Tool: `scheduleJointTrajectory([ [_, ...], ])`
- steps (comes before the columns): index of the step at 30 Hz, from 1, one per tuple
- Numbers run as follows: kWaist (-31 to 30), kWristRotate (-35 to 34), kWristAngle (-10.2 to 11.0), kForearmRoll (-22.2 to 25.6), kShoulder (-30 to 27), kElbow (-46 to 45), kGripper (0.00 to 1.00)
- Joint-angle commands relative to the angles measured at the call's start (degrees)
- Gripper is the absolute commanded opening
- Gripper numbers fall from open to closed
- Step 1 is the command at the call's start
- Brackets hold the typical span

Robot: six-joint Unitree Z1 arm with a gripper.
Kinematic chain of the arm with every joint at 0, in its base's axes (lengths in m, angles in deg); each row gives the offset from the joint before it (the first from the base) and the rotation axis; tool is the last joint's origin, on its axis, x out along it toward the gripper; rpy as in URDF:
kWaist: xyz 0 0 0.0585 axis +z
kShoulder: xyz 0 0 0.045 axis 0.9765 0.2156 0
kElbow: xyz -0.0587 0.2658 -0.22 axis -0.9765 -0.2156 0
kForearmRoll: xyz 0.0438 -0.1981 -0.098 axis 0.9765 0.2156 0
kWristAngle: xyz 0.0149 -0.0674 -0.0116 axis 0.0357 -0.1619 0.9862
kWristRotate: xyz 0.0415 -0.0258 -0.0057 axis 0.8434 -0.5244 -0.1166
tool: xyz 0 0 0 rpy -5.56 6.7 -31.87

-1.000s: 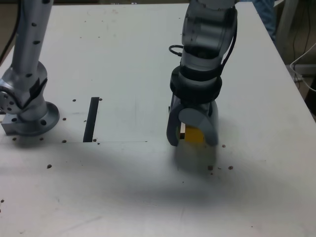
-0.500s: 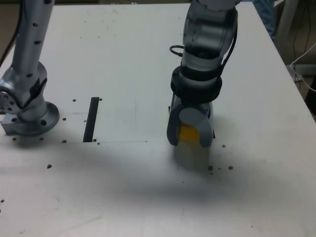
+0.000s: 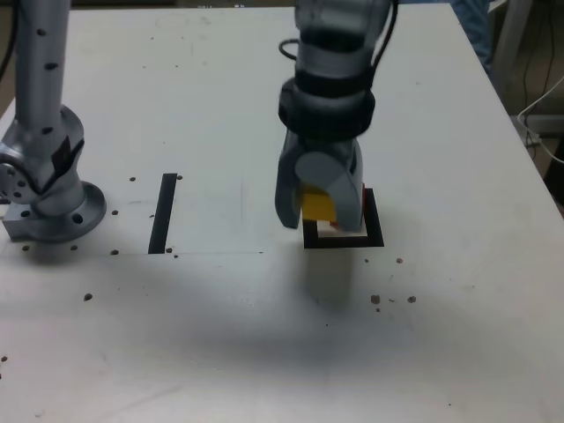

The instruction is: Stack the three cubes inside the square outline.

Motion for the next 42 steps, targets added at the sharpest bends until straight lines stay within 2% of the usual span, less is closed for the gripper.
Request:
scheduleJointTrajectory([
  [1,0.1,0.0,0.4,0.4,-0.9,0.8,0.29],
  [7,0.8,-0.3,1.8,0.5,-1.3,3.3,0.29],
  [21,4.0,0.1,4.1,-0.5,2.8,4.6,0.3],
  [36,4.2,0.2,3.4,-1.1,3.8,4.0,0.3],
  [42,4.2,0.2,3.0,-1.5,4.5,3.7,0.33],
])
